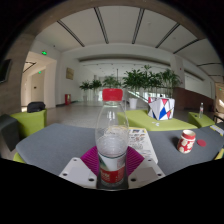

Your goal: Pour water

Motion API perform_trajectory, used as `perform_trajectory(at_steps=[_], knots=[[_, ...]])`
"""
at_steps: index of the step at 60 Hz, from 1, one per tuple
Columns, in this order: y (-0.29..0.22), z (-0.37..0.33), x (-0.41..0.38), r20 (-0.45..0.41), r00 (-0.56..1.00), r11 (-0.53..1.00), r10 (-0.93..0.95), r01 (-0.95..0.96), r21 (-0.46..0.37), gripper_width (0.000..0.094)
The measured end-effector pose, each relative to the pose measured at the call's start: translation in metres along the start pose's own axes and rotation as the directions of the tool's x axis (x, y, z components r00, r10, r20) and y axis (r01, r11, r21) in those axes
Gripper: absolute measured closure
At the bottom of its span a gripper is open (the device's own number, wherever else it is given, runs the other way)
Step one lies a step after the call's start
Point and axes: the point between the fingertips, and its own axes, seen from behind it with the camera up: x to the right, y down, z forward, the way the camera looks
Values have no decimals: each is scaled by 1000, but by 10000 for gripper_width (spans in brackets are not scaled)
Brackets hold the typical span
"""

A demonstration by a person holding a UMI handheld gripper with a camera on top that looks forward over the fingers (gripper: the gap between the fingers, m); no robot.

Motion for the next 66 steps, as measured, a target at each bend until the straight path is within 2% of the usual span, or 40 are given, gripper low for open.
perform_trajectory(at_steps=[8,16,23,32,37,39,50,58,61,63,66], knots=[[-39,-15,-7,95,991,993,95,-100,55,635],[-106,-26,-2,278,912,936,301,-339,98,638],[-159,-28,18,418,717,784,558,-621,17,637],[-200,-14,71,526,294,443,798,-878,-181,637],[-202,-11,102,502,54,222,863,-934,-281,633],[-196,12,123,490,-29,142,871,-941,-308,637],[-154,45,196,406,-370,-211,835,-898,-386,637],[-115,59,226,331,-502,-374,799,-846,-381,633],[-105,45,226,312,-514,-393,799,-839,-376,639],[-102,67,235,306,-510,-393,804,-842,-370,636],[-99,64,233,297,-505,-387,810,-842,-377,636]])
